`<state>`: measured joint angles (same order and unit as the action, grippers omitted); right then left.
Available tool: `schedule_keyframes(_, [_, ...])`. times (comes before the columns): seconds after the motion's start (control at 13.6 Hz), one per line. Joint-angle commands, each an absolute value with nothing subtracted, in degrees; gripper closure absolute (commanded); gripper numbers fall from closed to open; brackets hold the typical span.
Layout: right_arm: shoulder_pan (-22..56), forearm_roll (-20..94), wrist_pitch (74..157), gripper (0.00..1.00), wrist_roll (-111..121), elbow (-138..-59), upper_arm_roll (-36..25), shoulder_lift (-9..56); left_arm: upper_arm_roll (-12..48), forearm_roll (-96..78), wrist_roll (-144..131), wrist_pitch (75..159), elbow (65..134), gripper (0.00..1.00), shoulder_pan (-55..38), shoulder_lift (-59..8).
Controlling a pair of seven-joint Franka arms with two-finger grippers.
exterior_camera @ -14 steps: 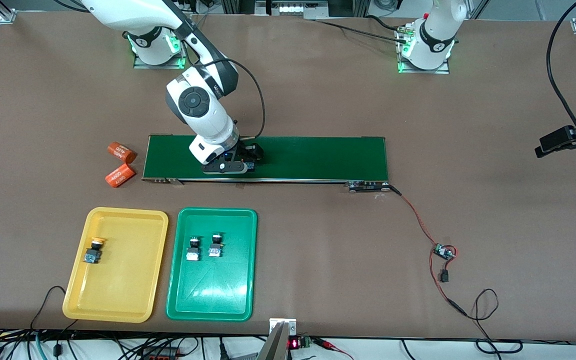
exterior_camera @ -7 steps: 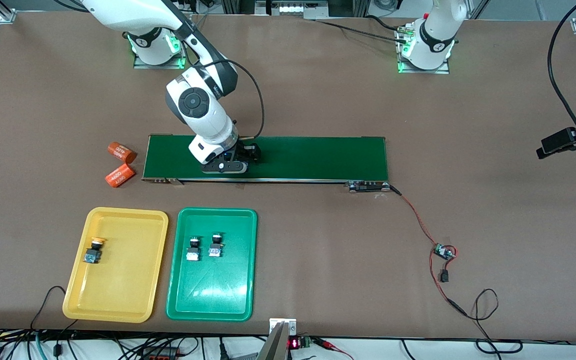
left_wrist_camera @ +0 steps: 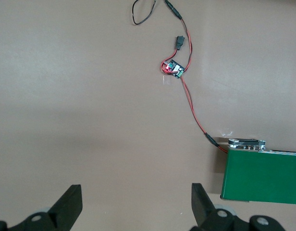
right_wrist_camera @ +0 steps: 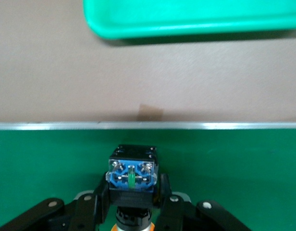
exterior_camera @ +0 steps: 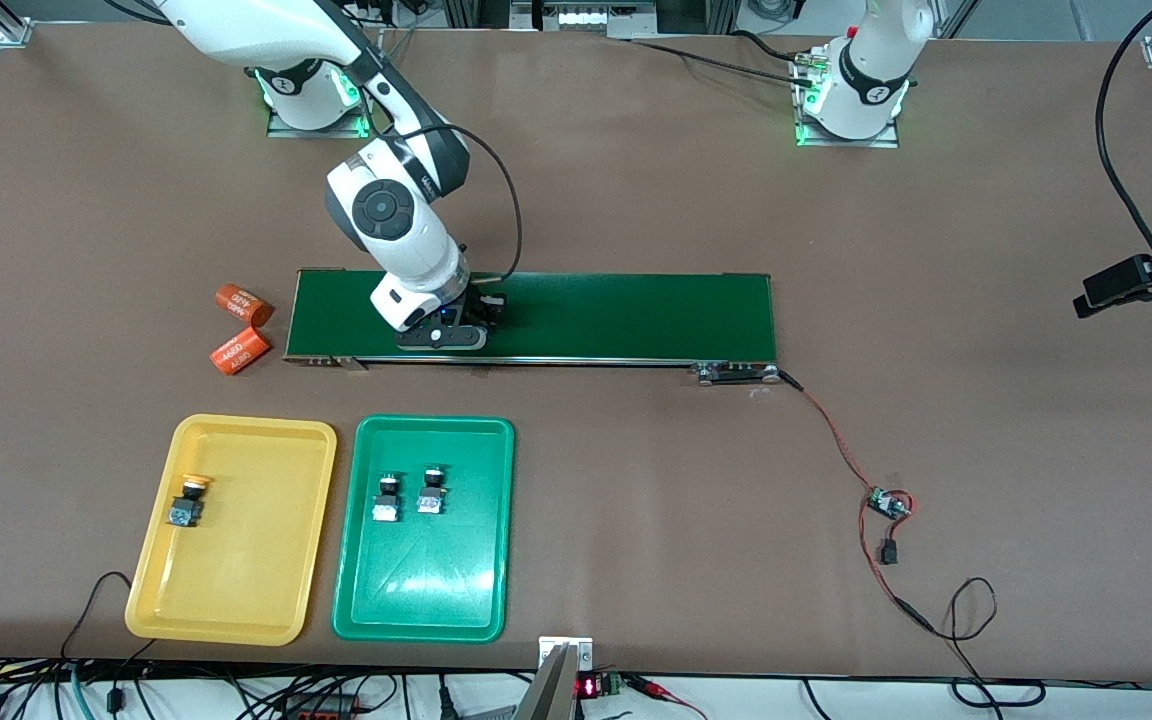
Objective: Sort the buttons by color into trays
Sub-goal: 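Lift the button and carry it to the yellow tray with the right gripper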
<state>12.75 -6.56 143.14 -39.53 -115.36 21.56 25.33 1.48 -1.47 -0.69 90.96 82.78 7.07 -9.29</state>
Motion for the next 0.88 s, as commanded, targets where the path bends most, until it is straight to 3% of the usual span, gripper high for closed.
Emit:
schedule_keyframes(0.0, [10.9,-7.7,133.7,0.80,-39.4,-108.1,21.5,24.4,1.5,-2.9,0.4,91.6,83.3,0.00,7.5,-8.9])
schedule_keyframes(0.15, [10.3,-11.0,125.0,0.80,-38.2,-99.6,20.7,25.0,1.6,-2.9,0.4,91.6,83.3,0.00,7.4,-8.9])
schedule_keyframes(0.29, [9.0,-13.5,121.4,0.80,-33.2,-94.2,18.6,27.1,1.9,-2.9,0.4,91.7,83.3,0.00,7.4,-8.9])
schedule_keyframes(0.81, [2.2,-13.8,122.1,0.80,-20.3,-81.0,14.2,39.6,2.2,-2.8,0.5,91.8,83.2,0.00,7.0,-8.9])
